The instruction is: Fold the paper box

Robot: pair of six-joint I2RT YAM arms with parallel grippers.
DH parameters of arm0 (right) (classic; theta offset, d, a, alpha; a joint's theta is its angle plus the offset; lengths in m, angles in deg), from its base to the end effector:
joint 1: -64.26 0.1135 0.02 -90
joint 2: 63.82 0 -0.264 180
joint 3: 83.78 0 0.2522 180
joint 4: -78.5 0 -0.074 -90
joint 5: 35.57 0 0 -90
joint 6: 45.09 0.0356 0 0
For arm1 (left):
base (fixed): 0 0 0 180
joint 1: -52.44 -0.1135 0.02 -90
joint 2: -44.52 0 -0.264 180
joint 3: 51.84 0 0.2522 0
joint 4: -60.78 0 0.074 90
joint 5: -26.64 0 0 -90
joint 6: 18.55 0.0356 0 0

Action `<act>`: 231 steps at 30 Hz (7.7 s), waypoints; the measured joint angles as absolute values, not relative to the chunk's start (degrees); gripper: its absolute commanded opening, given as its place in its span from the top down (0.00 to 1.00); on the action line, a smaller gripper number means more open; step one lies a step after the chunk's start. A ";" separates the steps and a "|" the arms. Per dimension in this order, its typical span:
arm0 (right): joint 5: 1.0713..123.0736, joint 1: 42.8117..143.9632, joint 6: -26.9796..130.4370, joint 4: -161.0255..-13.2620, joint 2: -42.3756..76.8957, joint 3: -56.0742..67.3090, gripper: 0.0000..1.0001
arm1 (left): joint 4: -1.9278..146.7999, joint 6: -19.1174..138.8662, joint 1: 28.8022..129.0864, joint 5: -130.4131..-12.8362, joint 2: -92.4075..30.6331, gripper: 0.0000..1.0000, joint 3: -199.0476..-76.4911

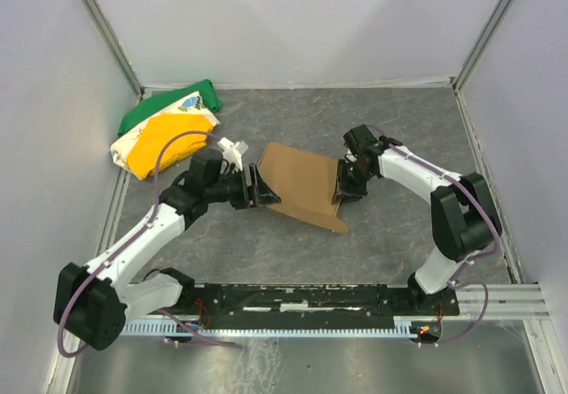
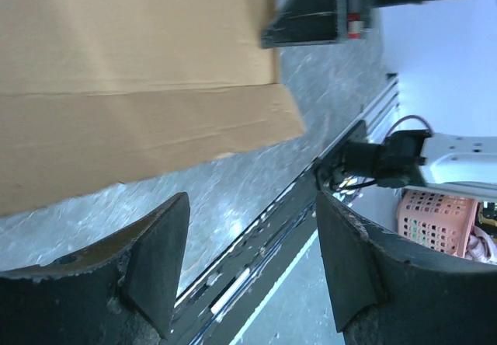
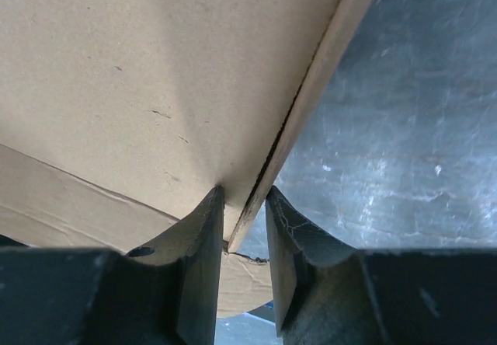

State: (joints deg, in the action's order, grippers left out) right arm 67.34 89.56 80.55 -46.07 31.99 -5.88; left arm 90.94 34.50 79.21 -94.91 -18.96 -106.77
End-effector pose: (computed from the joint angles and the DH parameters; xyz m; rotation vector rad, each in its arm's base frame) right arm 0.2840 0.1430 0.1944 0.2181 2.9547 0.5088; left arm 0.1996 -0.1215 0.2470 0.1110 2.4132 -1.1810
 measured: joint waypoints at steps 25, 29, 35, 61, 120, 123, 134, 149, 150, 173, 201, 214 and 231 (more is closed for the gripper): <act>64.58 100.03 83.44 -59.53 5.52 -12.57 0.32 | 82.51 21.19 79.25 -59.92 -2.29 0.30 -98.90; 64.69 104.05 95.74 -72.73 8.21 -22.45 0.30 | 81.74 16.34 79.25 -55.44 4.64 0.30 -90.99; 57.07 111.22 105.60 -80.89 12.80 -25.53 0.27 | 83.58 15.12 79.25 -51.79 16.20 0.30 -87.34; 32.06 109.97 110.98 -82.00 4.41 -22.97 0.17 | 87.86 24.63 79.25 -60.73 3.61 0.25 -94.92; 58.81 83.92 80.22 -54.94 -5.23 -14.29 0.24 | 66.62 23.71 79.19 -73.73 -43.73 0.25 -110.77; 59.88 84.53 86.39 -55.14 -12.60 -20.35 0.21 | 67.23 24.21 79.19 -73.41 -44.47 0.25 -111.64; 62.14 89.78 109.18 -60.73 -17.47 -36.91 0.19 | 67.16 24.25 79.19 -73.45 -46.88 0.25 -111.90; 57.59 94.89 117.56 -73.11 -1.71 -37.13 0.44 | 65.96 24.25 79.19 -74.54 -47.62 0.25 -111.88; 56.93 95.05 118.10 -74.90 -1.71 -37.68 0.55 | 65.83 24.25 79.19 -74.59 -47.82 0.25 -111.88; 57.66 95.40 129.18 -90.90 -5.56 -42.25 0.84 | 65.76 25.04 79.19 -75.48 -48.47 0.25 -112.06; 63.27 95.66 124.99 -73.54 -13.98 -34.01 0.36 | 82.66 31.88 78.38 -67.99 -32.69 0.22 -114.96; 38.01 95.61 89.10 -42.33 -3.64 -10.86 0.04 | 83.45 31.69 78.25 -73.12 -19.93 0.24 -104.69; 45.26 88.38 73.67 -48.30 14.50 -13.94 0.01 | 77.46 29.72 82.95 -84.97 -26.46 0.25 -103.14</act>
State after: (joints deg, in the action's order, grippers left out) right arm 45.26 88.38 73.67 -48.30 14.50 -13.94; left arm 77.46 29.72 82.95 -84.97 -26.46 -103.14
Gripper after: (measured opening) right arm 0.994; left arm 0.756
